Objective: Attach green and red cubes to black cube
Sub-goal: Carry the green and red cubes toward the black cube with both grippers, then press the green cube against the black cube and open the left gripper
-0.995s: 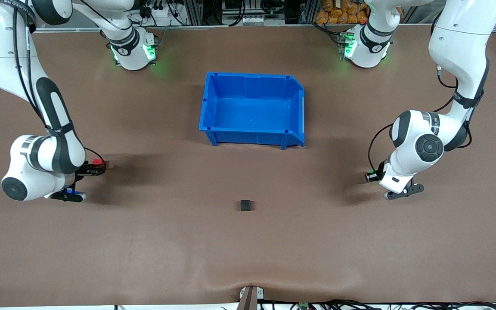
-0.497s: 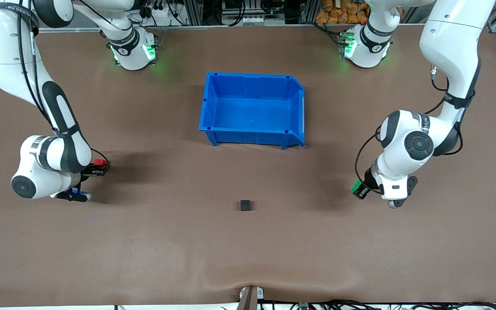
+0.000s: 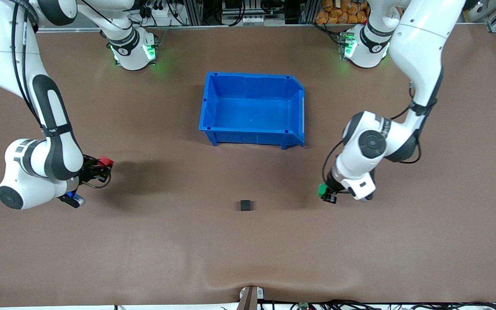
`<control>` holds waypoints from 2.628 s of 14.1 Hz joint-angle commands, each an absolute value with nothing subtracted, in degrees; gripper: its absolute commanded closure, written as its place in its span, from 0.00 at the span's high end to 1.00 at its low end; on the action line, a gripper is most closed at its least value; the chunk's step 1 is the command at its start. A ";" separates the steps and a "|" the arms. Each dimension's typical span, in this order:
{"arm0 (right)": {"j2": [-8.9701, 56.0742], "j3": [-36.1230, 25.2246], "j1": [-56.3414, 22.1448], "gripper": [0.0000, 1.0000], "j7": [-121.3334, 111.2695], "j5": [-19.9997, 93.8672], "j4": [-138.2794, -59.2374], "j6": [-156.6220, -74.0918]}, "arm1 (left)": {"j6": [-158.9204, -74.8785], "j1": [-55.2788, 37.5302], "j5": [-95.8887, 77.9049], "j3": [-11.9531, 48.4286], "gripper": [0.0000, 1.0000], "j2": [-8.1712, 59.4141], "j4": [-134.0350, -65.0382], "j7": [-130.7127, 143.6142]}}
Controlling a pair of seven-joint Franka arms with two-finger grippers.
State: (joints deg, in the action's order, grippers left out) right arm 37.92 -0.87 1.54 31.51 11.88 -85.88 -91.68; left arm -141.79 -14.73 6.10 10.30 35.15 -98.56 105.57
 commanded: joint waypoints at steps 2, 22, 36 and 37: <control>38.23 -0.79 -2.89 0.00 54.52 19.93 -80.95 -90.52 | -136.51 -20.64 5.54 9.32 0.00 43.31 -85.90 117.57; 46.67 -0.88 -23.47 0.00 100.02 30.06 -80.33 -131.92 | -143.17 -30.67 4.57 8.00 0.00 60.29 -66.01 128.05; 49.57 -0.88 -26.45 0.00 103.78 30.15 -79.37 -137.27 | -147.05 -34.54 6.23 3.69 1.00 59.60 -66.27 123.84; 50.27 -0.88 -27.06 0.00 105.19 30.15 -77.89 -137.98 | -145.30 -34.28 7.11 3.78 1.00 57.50 -66.79 123.84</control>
State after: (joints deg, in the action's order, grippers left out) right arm 48.24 -0.37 -25.20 102.03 29.12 -81.17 -136.54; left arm -147.25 -33.62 5.67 4.79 60.11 -67.11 124.18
